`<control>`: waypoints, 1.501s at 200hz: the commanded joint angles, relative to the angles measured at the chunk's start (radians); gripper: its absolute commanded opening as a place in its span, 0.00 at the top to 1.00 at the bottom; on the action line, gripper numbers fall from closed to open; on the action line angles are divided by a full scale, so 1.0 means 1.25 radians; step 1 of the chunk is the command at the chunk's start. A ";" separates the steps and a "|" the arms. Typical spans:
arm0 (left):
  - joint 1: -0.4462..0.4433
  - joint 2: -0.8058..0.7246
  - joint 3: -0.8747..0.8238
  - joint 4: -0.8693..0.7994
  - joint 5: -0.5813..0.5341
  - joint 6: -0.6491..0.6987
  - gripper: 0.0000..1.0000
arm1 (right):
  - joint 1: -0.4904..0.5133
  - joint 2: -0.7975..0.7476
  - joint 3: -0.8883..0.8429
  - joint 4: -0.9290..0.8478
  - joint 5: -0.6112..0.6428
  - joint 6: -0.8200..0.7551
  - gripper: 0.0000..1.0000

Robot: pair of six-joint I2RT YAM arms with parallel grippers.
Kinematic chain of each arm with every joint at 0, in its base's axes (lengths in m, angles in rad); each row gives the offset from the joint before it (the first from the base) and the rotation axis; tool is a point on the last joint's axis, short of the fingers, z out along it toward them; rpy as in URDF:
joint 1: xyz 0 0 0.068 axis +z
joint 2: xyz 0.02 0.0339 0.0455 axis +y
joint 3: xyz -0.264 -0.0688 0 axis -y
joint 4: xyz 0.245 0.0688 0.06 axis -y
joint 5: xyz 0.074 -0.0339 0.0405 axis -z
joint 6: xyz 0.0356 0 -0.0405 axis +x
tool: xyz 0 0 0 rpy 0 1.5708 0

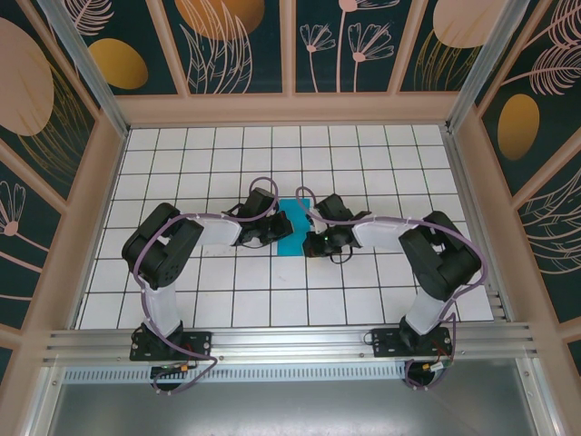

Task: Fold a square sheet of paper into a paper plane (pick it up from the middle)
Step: Fold the triangle a second time at the center of the table.

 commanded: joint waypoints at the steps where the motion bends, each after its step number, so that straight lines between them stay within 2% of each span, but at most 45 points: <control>1: 0.004 0.029 -0.028 -0.101 -0.065 -0.003 0.93 | -0.011 -0.014 -0.053 -0.098 -0.011 0.008 0.94; 37: 0.004 0.035 -0.024 -0.096 -0.058 -0.001 0.93 | -0.031 -0.085 -0.005 -0.014 -0.038 0.024 0.95; 62: 0.003 0.030 -0.025 -0.094 -0.056 -0.004 0.93 | -0.036 -0.070 0.034 0.039 -0.059 0.040 0.95; 136: 0.003 0.033 -0.020 -0.093 -0.051 -0.003 0.93 | -0.036 0.055 0.056 0.030 -0.055 0.034 0.95; 214: 0.004 0.033 -0.017 -0.101 -0.069 -0.009 0.94 | -0.039 -0.025 -0.024 -0.083 -0.058 -0.031 0.95; 261: 0.004 0.030 -0.008 -0.104 -0.059 0.000 0.94 | -0.044 -0.055 0.020 -0.015 -0.073 0.008 0.95; 279: 0.003 0.031 -0.002 -0.108 -0.057 0.005 0.94 | -0.047 -0.034 0.039 0.007 -0.110 0.027 0.95; 300: 0.004 0.034 0.006 -0.108 -0.050 0.007 0.94 | -0.047 0.006 0.051 0.011 -0.095 0.036 0.95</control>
